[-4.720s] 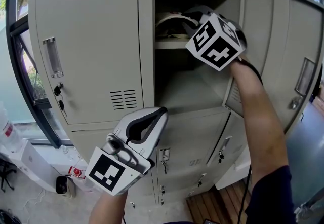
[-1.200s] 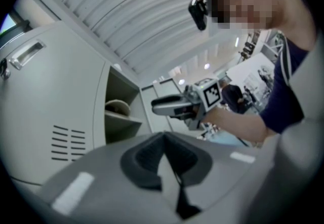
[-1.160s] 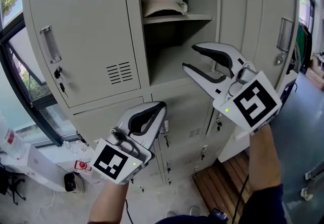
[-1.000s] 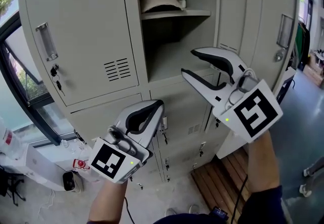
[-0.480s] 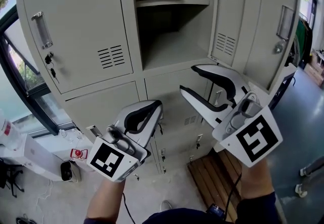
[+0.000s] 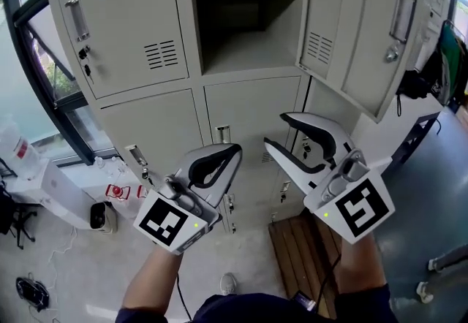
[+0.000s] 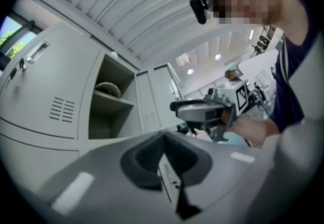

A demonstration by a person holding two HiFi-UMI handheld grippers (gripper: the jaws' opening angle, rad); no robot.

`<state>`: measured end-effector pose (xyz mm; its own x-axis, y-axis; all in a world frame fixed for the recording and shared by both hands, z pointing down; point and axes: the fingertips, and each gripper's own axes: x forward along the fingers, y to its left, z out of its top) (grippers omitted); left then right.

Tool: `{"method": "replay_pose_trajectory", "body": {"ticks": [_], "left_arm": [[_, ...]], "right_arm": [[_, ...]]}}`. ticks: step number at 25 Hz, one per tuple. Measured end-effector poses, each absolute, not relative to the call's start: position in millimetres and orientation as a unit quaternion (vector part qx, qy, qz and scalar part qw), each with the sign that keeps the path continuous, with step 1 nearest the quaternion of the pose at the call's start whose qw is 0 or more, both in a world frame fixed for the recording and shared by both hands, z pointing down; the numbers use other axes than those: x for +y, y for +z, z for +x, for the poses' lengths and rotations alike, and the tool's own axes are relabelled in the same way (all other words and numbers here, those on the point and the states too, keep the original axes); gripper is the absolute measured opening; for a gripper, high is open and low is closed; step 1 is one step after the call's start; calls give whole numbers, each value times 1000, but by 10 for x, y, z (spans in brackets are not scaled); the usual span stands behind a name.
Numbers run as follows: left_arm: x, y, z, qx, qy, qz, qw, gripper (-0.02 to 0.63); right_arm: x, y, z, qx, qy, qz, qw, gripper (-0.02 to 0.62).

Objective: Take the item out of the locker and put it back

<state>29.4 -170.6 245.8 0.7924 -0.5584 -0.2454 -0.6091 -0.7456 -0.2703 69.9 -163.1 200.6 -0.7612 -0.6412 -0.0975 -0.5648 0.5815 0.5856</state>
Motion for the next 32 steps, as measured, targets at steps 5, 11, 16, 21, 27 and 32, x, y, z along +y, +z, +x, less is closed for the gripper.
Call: {"method": "replay_pose_trajectory", "body": {"ticks": [5, 11, 16, 21, 27, 32], "left_arm": [[-1351, 2589, 509, 329, 63, -929, 160, 4], [-979, 2846, 671, 343, 47, -927, 146, 3], [-766, 3049, 707, 356, 38, -925, 126, 4], [-612, 3152, 694, 364, 29, -923, 119, 3], [-495, 3267, 619, 370, 26, -923, 106, 3], [-426, 3395, 493, 371, 15, -924, 92, 4]], "right_arm": [[-1283, 2148, 931, -900, -287, 324, 50, 156], [-920, 2460, 1090, -912, -267, 307, 46, 156], [-730, 2660, 1154, -922, -243, 299, 38, 146], [-591, 2796, 1186, -929, -218, 299, 22, 127], [-455, 2936, 1142, -935, -197, 296, 13, 98], [-387, 3140, 1083, -936, -173, 305, 20, 81]]}}
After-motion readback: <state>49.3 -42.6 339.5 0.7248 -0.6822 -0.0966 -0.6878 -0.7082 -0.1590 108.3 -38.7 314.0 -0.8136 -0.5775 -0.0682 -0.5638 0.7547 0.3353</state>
